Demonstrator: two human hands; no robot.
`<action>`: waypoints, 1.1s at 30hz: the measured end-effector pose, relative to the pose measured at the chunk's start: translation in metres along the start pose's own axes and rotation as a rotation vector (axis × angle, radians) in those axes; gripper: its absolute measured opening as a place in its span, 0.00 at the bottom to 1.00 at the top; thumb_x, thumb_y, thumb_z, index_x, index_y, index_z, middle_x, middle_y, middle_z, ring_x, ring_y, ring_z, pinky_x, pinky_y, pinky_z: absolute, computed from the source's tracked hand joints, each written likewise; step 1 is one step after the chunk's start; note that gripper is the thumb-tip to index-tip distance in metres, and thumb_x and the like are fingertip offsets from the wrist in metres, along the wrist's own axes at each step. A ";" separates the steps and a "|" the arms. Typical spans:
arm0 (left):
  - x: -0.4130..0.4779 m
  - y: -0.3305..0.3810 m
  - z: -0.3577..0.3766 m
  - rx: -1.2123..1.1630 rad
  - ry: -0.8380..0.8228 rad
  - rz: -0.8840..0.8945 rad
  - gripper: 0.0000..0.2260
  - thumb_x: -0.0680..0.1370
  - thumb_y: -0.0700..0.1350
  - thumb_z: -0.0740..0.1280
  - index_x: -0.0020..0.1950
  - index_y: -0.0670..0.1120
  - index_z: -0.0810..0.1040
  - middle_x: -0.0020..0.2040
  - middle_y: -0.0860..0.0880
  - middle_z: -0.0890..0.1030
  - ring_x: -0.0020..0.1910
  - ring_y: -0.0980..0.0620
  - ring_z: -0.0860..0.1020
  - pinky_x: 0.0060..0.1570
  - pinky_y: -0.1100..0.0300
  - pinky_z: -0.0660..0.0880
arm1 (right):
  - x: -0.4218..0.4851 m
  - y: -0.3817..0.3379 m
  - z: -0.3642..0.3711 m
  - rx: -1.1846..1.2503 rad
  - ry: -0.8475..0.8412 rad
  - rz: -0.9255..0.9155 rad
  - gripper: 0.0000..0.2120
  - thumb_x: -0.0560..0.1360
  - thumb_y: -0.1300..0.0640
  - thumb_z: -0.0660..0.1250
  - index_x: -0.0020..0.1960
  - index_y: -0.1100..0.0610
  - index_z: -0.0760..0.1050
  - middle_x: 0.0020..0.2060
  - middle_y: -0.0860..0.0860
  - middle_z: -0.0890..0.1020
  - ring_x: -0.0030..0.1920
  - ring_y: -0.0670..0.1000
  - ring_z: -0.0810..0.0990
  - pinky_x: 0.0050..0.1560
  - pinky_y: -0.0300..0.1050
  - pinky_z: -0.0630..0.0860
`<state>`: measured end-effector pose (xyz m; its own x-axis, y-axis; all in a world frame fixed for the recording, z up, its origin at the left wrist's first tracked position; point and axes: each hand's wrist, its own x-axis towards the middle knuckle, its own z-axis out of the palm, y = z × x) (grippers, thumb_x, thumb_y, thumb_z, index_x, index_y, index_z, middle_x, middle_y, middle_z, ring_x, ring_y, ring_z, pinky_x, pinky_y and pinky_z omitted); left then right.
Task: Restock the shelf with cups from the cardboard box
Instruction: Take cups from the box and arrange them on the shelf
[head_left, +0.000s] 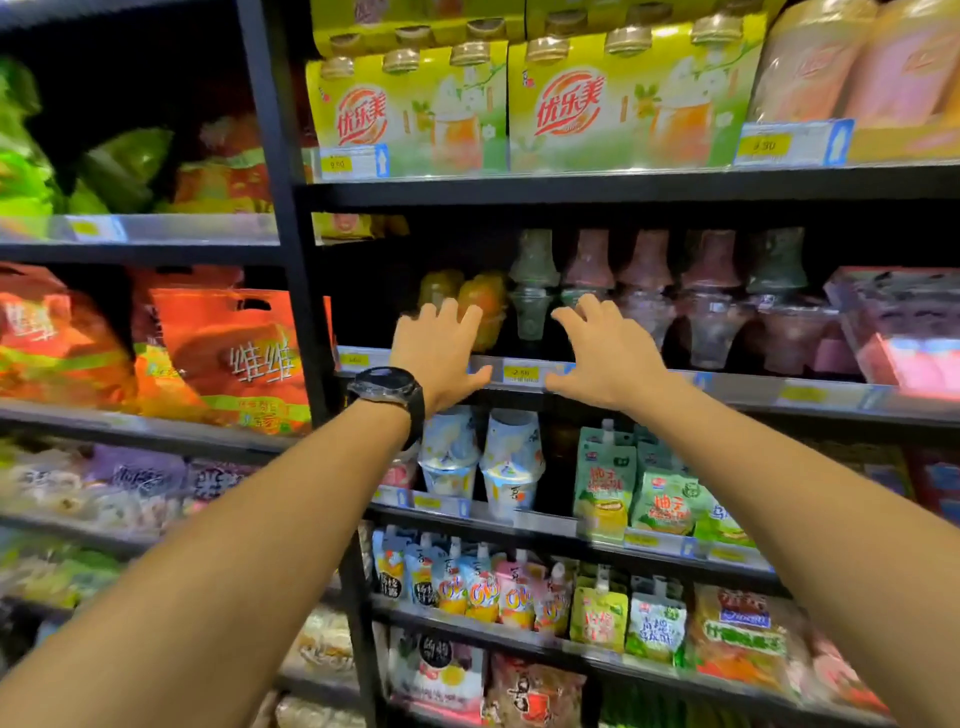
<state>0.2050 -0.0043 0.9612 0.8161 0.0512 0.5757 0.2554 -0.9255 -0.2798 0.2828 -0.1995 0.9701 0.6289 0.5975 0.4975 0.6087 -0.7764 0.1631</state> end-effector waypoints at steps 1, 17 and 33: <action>-0.012 -0.003 0.002 0.005 -0.008 -0.017 0.28 0.76 0.63 0.62 0.69 0.47 0.64 0.60 0.44 0.71 0.56 0.41 0.73 0.46 0.49 0.71 | -0.004 -0.008 0.004 0.018 0.006 -0.026 0.38 0.71 0.38 0.67 0.73 0.55 0.60 0.65 0.56 0.66 0.63 0.59 0.68 0.53 0.53 0.74; -0.235 -0.002 0.085 -0.011 -0.459 -0.148 0.30 0.78 0.62 0.61 0.74 0.47 0.59 0.66 0.42 0.67 0.61 0.38 0.70 0.51 0.44 0.73 | -0.140 -0.134 0.137 0.165 -0.380 -0.218 0.39 0.70 0.40 0.69 0.73 0.58 0.60 0.67 0.59 0.64 0.66 0.61 0.65 0.58 0.55 0.72; -0.400 -0.044 0.259 -0.272 -0.889 0.041 0.33 0.74 0.63 0.64 0.72 0.47 0.61 0.67 0.42 0.67 0.64 0.39 0.69 0.56 0.43 0.72 | -0.267 -0.274 0.297 0.302 -0.926 0.059 0.39 0.68 0.43 0.72 0.72 0.56 0.59 0.69 0.58 0.62 0.69 0.60 0.62 0.58 0.55 0.73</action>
<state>0.0016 0.1135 0.5448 0.9477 0.1810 -0.2627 0.1789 -0.9833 -0.0322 0.0910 -0.0869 0.5395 0.7154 0.5802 -0.3894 0.5809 -0.8035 -0.1301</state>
